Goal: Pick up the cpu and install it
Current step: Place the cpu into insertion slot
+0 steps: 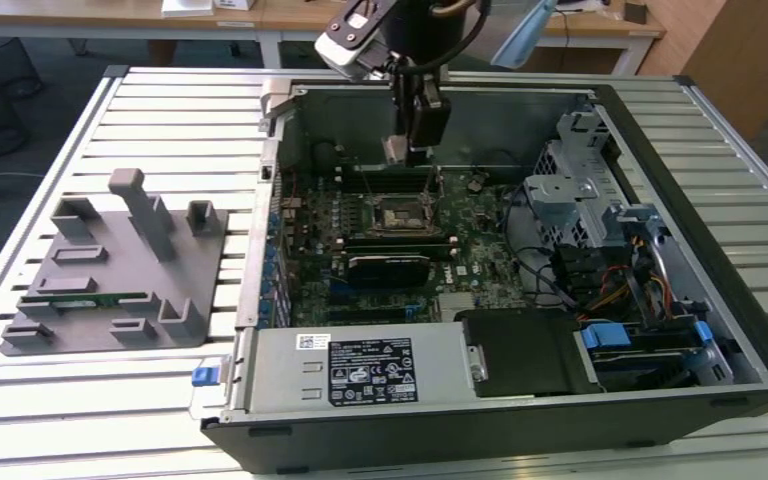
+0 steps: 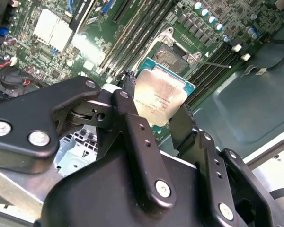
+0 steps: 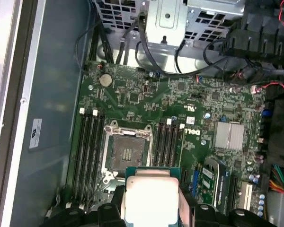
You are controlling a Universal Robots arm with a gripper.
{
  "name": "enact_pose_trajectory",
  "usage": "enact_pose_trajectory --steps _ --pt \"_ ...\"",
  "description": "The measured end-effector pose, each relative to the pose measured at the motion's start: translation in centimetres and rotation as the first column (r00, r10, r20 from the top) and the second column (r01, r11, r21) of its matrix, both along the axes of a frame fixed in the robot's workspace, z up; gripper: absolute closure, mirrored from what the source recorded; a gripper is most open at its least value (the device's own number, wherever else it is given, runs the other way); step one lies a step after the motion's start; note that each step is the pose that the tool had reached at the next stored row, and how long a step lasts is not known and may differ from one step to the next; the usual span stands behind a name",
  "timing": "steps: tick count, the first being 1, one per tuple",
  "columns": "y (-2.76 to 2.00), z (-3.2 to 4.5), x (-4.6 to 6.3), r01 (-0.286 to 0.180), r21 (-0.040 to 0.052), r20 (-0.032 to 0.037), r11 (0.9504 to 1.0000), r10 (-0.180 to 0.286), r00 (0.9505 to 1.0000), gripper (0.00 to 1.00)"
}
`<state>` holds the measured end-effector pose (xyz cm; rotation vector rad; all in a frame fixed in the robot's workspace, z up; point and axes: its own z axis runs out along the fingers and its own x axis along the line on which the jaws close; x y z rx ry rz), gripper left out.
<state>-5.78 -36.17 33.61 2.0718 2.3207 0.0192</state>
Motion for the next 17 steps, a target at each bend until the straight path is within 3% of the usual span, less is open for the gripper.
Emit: enact_pose_trajectory --steps 9,17 --pt "0.24 -0.36 -0.8 0.032 0.0012 0.0036 0.9995 -0.032 0.9995 0.46" --pt "0.67 -1.40 -0.8 0.097 0.0013 0.0037 0.9953 -0.097 0.9953 0.46"
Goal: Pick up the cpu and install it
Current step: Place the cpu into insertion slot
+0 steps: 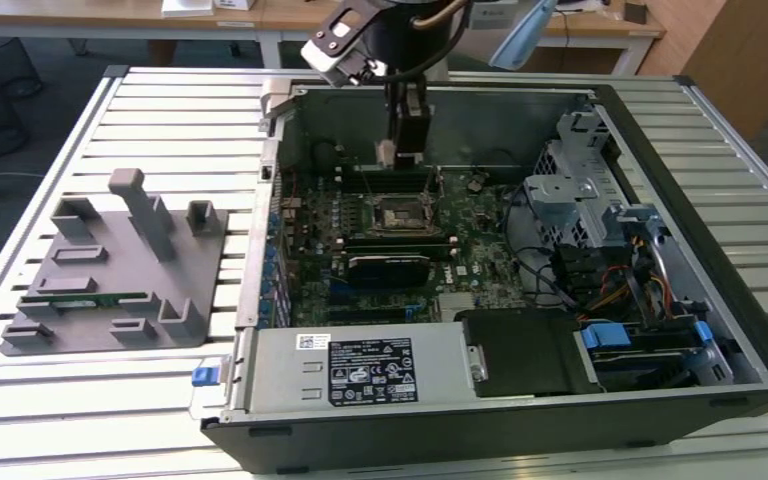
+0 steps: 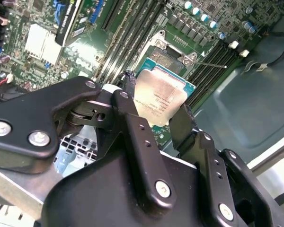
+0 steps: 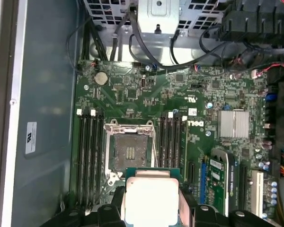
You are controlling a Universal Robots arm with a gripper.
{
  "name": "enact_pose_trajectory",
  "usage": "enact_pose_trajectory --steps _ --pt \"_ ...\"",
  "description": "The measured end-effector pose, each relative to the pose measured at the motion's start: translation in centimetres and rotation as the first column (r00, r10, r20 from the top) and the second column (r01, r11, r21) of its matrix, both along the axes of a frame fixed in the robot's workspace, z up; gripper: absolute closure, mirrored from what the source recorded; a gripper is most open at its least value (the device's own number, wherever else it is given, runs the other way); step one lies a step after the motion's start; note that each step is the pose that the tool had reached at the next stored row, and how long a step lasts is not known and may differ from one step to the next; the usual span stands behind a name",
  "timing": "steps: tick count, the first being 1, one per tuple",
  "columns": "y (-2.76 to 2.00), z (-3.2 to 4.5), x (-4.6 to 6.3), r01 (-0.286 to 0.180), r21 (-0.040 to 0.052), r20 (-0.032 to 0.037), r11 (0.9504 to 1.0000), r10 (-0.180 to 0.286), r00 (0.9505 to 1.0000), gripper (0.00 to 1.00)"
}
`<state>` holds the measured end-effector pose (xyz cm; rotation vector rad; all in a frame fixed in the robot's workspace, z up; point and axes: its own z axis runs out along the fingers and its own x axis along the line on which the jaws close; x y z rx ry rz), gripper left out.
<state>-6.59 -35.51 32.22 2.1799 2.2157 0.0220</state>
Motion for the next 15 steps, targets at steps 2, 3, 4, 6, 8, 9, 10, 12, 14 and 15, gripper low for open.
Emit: enact_pose_trajectory --steps 2,3,4,6,8,9,10,12,14,15 --pt "0.18 -0.36 0.0 0.009 -0.0001 0.0000 1.0000 -0.009 1.0000 0.46" --pt "0.28 -0.54 0.0 0.012 -0.0002 -0.0001 0.9999 -0.012 0.9999 0.46" --pt "0.41 -0.72 0.0 0.014 -0.0001 0.0000 0.9999 -0.014 0.9999 0.46" --pt "0.53 -1.09 0.0 0.014 0.0009 0.0002 0.9999 -0.014 0.9999 0.46" --pt "0.59 -1.46 0.0 0.013 0.0020 0.0002 0.9999 -0.013 0.9999 0.46" --pt "0.60 -1.64 0.0 0.011 0.0021 0.0003 0.9999 -0.011 0.9999 0.46" --pt "0.61 -1.81 0.0 0.008 0.0021 0.0002 1.0000 -0.008 1.0000 0.46" --pt "0.62 -2.18 0.0 0.003 0.0022 0.0003 1.0000 -0.003 1.0000 0.46" --pt "0.64 -2.54 0.0 0.000 0.0022 0.0003 1.0000 0.000 1.0000 0.46" --pt "0.64 -2.71 0.0 -0.001 0.0023 0.0003 1.0000 0.001 1.0000 0.46"
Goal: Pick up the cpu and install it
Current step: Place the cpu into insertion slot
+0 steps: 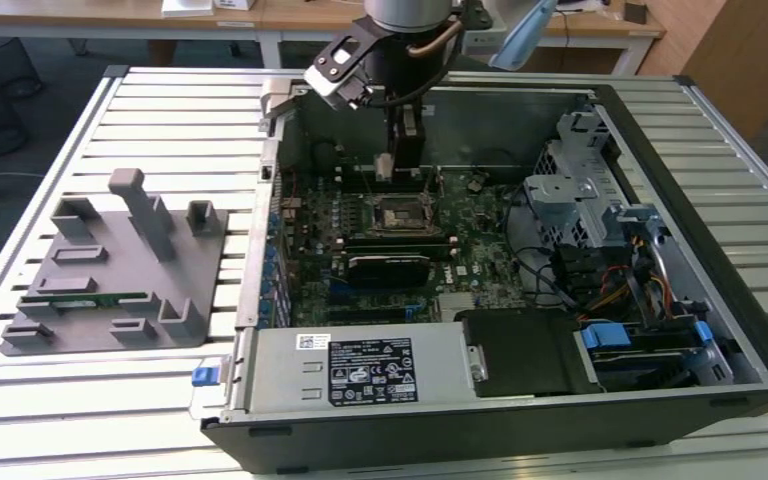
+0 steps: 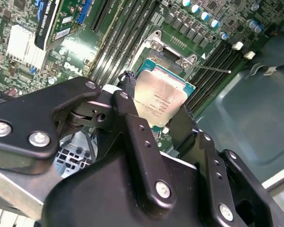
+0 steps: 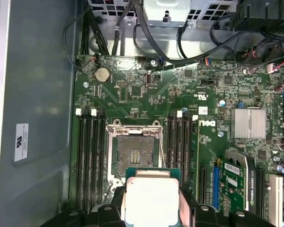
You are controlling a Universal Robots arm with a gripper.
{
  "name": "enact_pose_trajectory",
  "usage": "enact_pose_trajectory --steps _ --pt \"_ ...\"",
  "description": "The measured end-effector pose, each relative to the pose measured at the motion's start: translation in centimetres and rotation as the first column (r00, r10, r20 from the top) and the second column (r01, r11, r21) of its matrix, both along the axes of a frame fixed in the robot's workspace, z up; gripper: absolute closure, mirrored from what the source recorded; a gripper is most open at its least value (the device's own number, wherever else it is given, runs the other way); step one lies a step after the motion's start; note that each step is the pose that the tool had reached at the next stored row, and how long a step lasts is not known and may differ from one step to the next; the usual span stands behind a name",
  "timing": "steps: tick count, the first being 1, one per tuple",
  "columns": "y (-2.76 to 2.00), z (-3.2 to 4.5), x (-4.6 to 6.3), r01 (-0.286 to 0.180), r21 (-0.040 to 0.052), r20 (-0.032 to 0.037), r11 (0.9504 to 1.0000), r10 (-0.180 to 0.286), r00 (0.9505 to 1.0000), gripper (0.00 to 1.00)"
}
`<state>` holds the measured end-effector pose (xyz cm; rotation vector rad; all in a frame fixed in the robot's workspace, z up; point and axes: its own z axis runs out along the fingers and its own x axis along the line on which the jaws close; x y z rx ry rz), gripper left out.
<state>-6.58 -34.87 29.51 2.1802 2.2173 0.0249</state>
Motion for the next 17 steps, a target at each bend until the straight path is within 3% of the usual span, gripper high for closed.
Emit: enact_pose_trajectory --steps 17 --pt "0.00 -1.13 0.05 0.000 0.0000 0.0000 1.0000 0.000 1.0000 0.46"
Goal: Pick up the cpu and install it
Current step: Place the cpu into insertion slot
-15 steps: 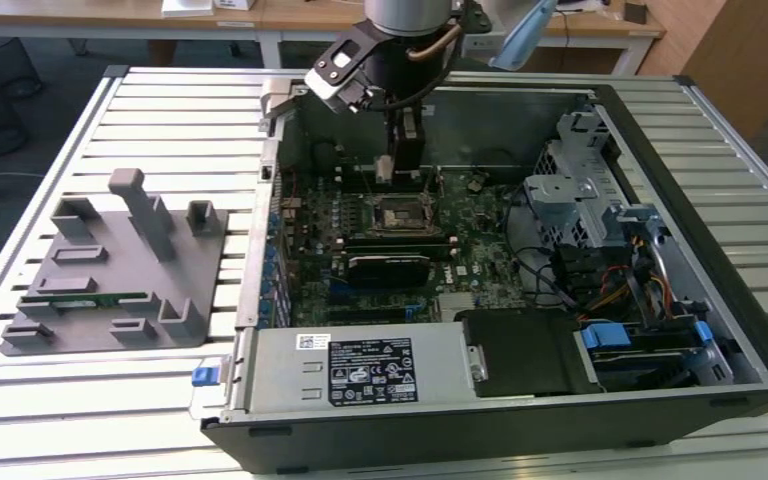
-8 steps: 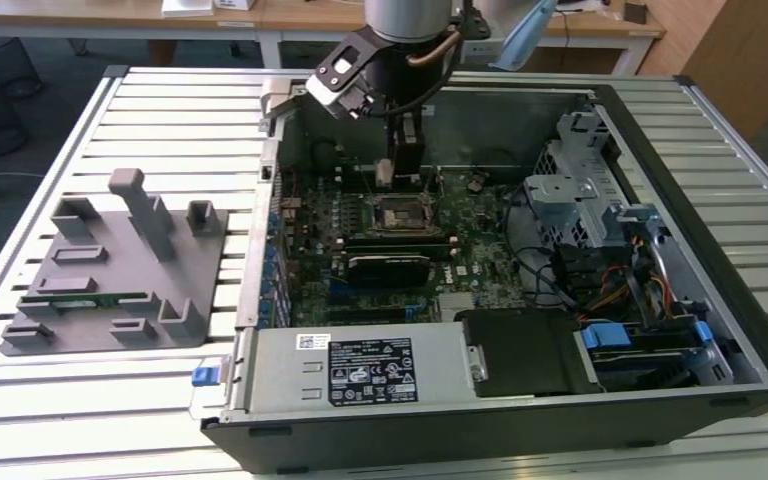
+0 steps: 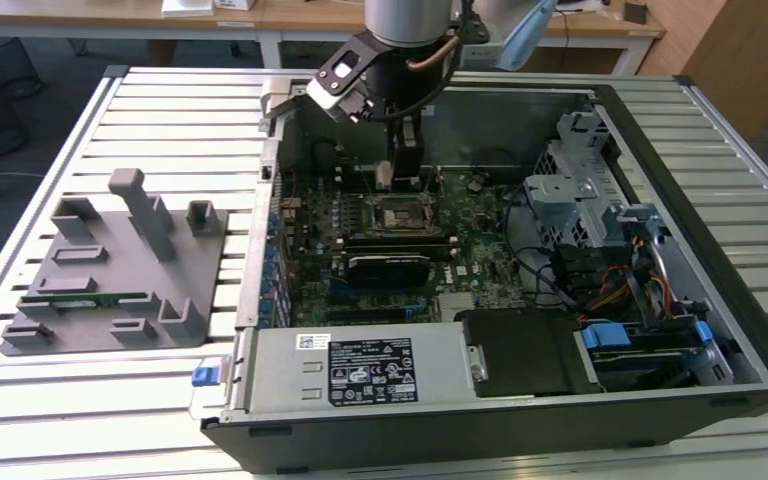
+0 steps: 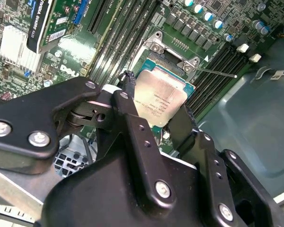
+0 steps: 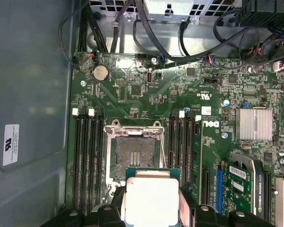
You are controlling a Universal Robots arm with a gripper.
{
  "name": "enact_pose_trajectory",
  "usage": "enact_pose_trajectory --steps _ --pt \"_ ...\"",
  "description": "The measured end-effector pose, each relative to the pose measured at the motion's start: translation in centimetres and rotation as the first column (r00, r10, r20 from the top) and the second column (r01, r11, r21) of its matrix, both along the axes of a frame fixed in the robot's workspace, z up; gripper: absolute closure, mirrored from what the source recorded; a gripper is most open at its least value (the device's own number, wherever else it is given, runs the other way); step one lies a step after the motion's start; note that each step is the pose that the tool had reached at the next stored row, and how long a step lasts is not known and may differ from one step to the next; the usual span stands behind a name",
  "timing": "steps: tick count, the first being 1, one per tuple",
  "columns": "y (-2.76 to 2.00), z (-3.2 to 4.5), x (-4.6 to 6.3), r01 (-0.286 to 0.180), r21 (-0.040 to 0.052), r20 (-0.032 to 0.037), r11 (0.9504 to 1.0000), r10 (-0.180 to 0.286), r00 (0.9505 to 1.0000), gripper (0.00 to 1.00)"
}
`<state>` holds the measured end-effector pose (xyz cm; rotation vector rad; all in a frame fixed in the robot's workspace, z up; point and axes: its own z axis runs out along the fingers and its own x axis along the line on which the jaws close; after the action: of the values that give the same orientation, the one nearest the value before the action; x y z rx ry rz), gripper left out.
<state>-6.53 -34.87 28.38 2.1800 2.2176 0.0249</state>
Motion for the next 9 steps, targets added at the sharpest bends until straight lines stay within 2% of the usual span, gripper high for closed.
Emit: enact_pose_trajectory --steps 9 --pt "0.12 -0.76 0.01 0.000 0.0014 0.0000 1.0000 0.000 1.0000 0.46"
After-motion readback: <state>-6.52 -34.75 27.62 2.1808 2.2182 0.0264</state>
